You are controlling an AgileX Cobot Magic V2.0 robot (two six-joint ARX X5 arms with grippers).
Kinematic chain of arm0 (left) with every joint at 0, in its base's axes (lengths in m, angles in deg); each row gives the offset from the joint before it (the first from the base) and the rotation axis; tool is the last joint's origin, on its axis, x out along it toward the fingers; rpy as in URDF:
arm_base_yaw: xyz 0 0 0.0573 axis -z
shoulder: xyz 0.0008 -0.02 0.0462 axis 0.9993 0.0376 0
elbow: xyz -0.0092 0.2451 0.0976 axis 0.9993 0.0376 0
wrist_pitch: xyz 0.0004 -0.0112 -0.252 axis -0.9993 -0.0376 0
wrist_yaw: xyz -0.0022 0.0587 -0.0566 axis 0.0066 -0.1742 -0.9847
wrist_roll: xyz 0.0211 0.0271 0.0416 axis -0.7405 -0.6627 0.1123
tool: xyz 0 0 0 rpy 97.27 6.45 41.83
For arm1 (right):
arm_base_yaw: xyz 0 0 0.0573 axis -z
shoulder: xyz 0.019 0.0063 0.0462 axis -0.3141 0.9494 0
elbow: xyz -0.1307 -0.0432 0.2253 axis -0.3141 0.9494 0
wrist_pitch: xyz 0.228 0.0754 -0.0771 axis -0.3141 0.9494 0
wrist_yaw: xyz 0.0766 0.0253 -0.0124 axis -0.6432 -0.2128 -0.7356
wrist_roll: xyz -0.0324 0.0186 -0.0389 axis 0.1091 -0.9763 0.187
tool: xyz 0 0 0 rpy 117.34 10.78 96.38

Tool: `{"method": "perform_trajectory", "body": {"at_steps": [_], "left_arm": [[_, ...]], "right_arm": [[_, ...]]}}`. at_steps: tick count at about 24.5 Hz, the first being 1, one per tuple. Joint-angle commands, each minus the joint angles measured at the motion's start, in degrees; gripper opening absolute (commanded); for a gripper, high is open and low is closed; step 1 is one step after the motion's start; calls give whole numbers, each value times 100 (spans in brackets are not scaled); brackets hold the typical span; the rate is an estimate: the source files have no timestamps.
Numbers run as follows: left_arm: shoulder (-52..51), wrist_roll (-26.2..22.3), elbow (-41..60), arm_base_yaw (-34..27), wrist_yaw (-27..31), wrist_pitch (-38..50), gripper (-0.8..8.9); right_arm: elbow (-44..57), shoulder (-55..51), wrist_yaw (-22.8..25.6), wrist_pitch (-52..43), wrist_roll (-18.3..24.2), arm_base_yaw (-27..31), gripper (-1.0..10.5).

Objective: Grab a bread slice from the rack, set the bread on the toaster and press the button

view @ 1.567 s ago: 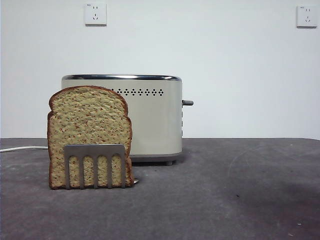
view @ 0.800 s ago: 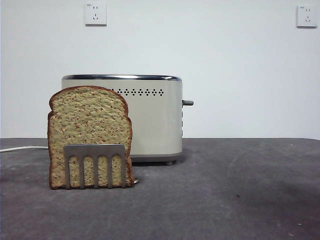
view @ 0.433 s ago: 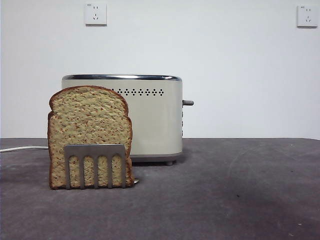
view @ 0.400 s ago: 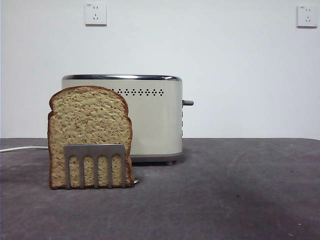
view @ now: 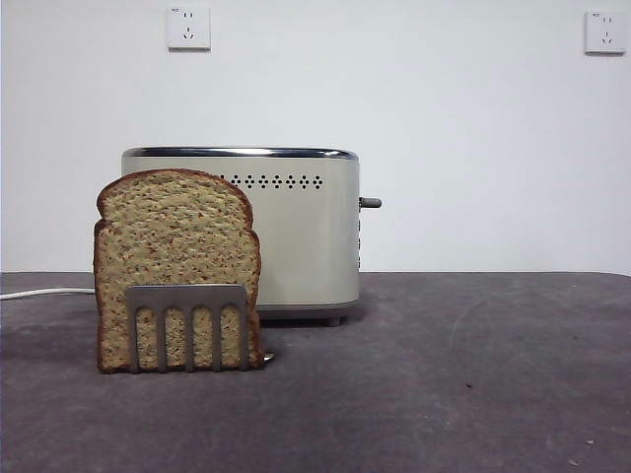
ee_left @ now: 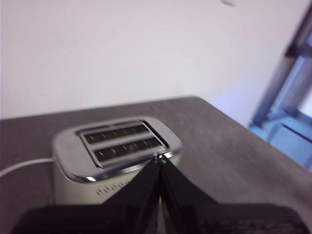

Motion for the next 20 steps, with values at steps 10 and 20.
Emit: {"method": "perform_trajectory", "body": {"at_steps": [10,20], "left_arm": [[304,-1263,-203,280,-535,-1552,67],[450,-1646,-203,800,-529,-1624,604]], "right_arm": [[-1836,1740,-321,3685,2057,-634,-12],[-1836,1814,-339,3928,2127,-763,-11]]}}
